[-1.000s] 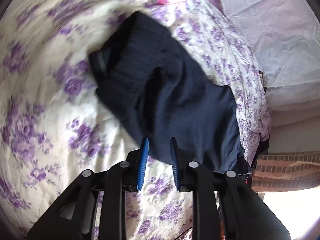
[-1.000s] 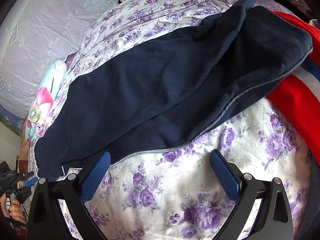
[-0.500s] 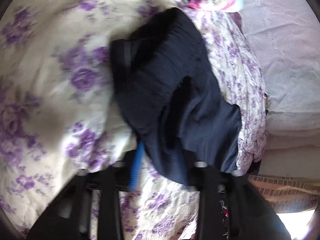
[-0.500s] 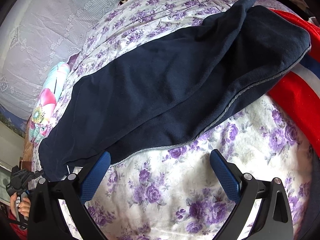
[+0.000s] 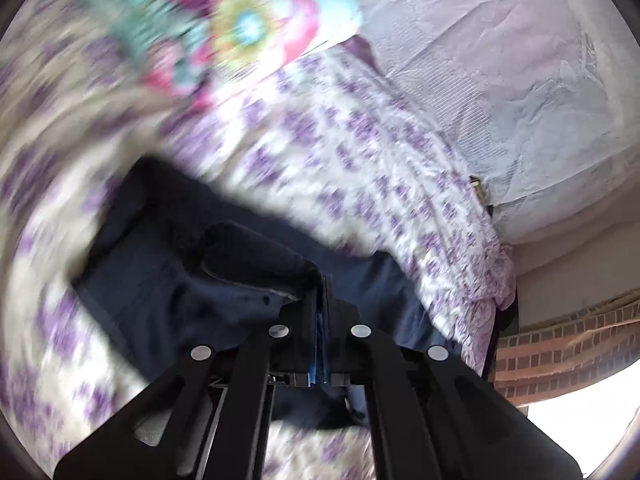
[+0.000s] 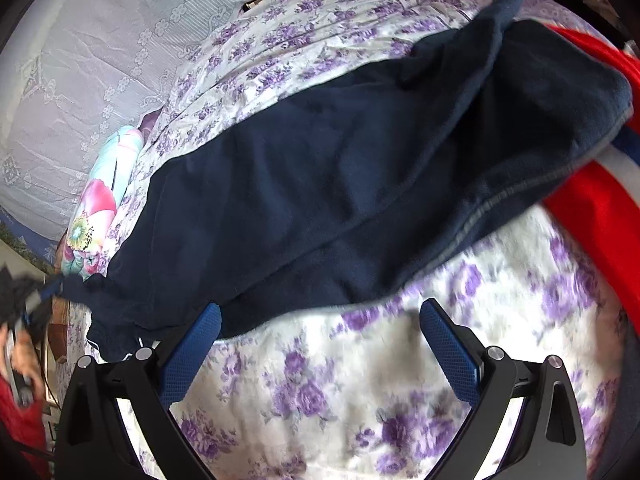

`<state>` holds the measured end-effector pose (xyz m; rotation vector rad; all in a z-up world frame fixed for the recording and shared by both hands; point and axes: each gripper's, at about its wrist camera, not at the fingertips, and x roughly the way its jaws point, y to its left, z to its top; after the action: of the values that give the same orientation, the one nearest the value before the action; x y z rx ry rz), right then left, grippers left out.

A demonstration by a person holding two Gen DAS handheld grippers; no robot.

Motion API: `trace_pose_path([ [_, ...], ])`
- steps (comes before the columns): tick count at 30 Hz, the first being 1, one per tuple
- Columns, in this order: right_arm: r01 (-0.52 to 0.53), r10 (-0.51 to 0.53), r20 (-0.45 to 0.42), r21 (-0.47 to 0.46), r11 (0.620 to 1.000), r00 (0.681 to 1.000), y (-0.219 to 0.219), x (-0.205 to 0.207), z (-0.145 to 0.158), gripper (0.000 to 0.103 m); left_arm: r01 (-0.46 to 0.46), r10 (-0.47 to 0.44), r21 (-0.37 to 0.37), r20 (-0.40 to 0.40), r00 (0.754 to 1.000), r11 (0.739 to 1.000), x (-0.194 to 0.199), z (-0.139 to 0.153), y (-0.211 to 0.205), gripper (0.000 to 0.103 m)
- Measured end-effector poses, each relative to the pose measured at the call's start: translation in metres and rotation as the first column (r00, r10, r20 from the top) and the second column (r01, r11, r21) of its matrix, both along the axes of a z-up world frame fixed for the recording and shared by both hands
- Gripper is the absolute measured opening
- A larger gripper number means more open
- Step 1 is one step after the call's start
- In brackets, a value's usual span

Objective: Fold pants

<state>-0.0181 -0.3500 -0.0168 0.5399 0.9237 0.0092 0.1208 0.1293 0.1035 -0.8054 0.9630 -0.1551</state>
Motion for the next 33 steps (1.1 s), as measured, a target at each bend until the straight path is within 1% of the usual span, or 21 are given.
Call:
trace_pose_path([
  [2, -0.007, 0.007, 0.018, -0.027, 1.0, 1.0, 0.001, 0.009, 0.009, 0.1, 0.016, -0.02, 0.066, 0.071, 0.997, 0.998, 0.043, 0.025, -0.013, 0.001],
  [3, -0.008, 0.01, 0.032, -0.043, 0.999, 0.999, 0.002, 0.013, 0.015, 0.1, 0.007, -0.019, 0.12, 0.105, 0.994, 0.993, 0.065, 0.04, -0.018, 0.001],
  [4, -0.01, 0.013, 0.047, -0.06, 0.998, 0.999, 0.003, 0.017, 0.021, 0.1, -0.012, -0.008, 0.146, 0.136, 0.991, 0.989, 0.085, 0.054, -0.021, 0.001],
  [5, -0.013, 0.019, 0.063, -0.082, 0.997, 0.998, 0.004, 0.019, 0.027, 0.1, -0.025, 0.003, 0.141, 0.152, 0.988, 0.99, 0.094, 0.059, -0.022, 0.001],
  [6, -0.018, 0.026, 0.076, -0.108, 0.994, 0.997, 0.006, 0.021, 0.032, 0.1, -0.038, 0.02, 0.11, 0.161, 0.987, 0.993, 0.105, 0.066, -0.019, 0.004],
  [8, -0.035, 0.05, 0.092, -0.159, 0.987, 0.995, 0.011, 0.02, 0.038, 0.1, -0.062, 0.051, 0.067, 0.163, 0.985, 0.996, 0.109, 0.068, -0.008, 0.017],
  [10, -0.056, 0.07, 0.076, -0.179, 0.982, 0.995, 0.014, 0.016, 0.033, 0.1, -0.101, 0.086, 0.099, 0.15, 0.985, 0.99, 0.093, 0.059, 0.01, 0.084],
  [11, -0.059, 0.07, 0.06, -0.17, 0.984, 0.996, 0.013, 0.014, 0.029, 0.1, -0.12, 0.103, 0.123, 0.135, 0.985, 0.985, 0.081, 0.05, 0.02, 0.091],
  [13, -0.049, 0.051, 0.015, -0.114, 0.992, 0.999, 0.007, 0.009, 0.016, 0.1, -0.108, 0.1, 0.149, 0.059, 0.993, 0.983, 0.049, 0.018, 0.042, 0.091],
  [15, -0.011, 0.01, -0.023, -0.048, 0.999, 1.0, -0.005, 0.003, 0.004, 0.1, -0.084, 0.09, 0.132, -0.043, 0.995, 0.988, 0.006, -0.018, 0.062, 0.091],
  [19, 0.061, -0.06, -0.033, 0.038, 0.997, 0.998, -0.03, -0.004, -0.002, 0.099, -0.136, 0.147, 0.067, -0.204, 0.968, 0.988, -0.084, -0.078, 0.087, 0.091],
  [20, 0.071, -0.069, -0.036, 0.042, 0.997, 0.997, -0.034, -0.002, -0.001, 0.099, -0.152, 0.159, 0.048, -0.228, 0.961, 0.987, -0.098, -0.087, 0.09, 0.091],
  [21, 0.078, -0.076, -0.042, 0.043, 0.996, 0.996, -0.038, 0.0, 0.0, 0.099, -0.182, 0.176, -0.003, -0.246, 0.953, 0.983, -0.117, -0.1, 0.093, 0.091],
  [22, 0.084, -0.082, -0.046, 0.043, 0.996, 0.996, -0.041, 0.002, 0.001, 0.099, -0.202, 0.188, -0.034, -0.235, 0.953, 0.979, -0.125, -0.105, 0.093, 0.091],
  [23, 0.09, -0.088, -0.049, 0.043, 0.995, 0.995, -0.043, 0.005, 0.002, 0.099, -0.214, 0.2, -0.043, -0.216, 0.956, 0.976, -0.13, -0.105, 0.092, 0.091],
  [24, 0.093, -0.091, -0.052, 0.041, 0.995, 0.994, -0.043, 0.006, 0.001, 0.098, -0.217, 0.207, -0.031, -0.2, 0.958, 0.976, -0.132, -0.103, 0.089, 0.091],
  [26, 0.1, -0.099, -0.052, 0.032, 0.994, 0.994, -0.044, 0.009, 0.001, 0.095, -0.201, 0.193, -0.025, -0.19, 0.963, 0.979, -0.126, -0.102, 0.08, 0.091],
  [29, 0.113, -0.112, -0.039, 0.028, 0.993, 0.993, -0.047, 0.008, 0.0, 0.091, -0.158, 0.137, -0.106, -0.18, 0.974, 0.982, -0.106, -0.11, 0.067, 0.091],
  [30, 0.116, -0.115, -0.036, 0.026, 0.993, 0.993, -0.048, 0.008, -0.001, 0.09, -0.146, 0.123, -0.117, -0.184, 0.975, 0.982, -0.096, -0.114, 0.061, 0.091],
  [32, 0.123, -0.122, -0.033, 0.023, 0.992, 0.992, -0.05, 0.009, -0.003, 0.088, -0.156, 0.138, -0.082, -0.197, 0.971, 0.984, -0.085, -0.121, 0.055, 0.093],
  [33, 0.13, -0.13, -0.028, 0.019, 0.991, 0.991, -0.051, 0.01, -0.004, 0.087, -0.169, 0.154, -0.074, -0.18, 0.972, 0.983, -0.081, -0.121, 0.053, 0.099],
])
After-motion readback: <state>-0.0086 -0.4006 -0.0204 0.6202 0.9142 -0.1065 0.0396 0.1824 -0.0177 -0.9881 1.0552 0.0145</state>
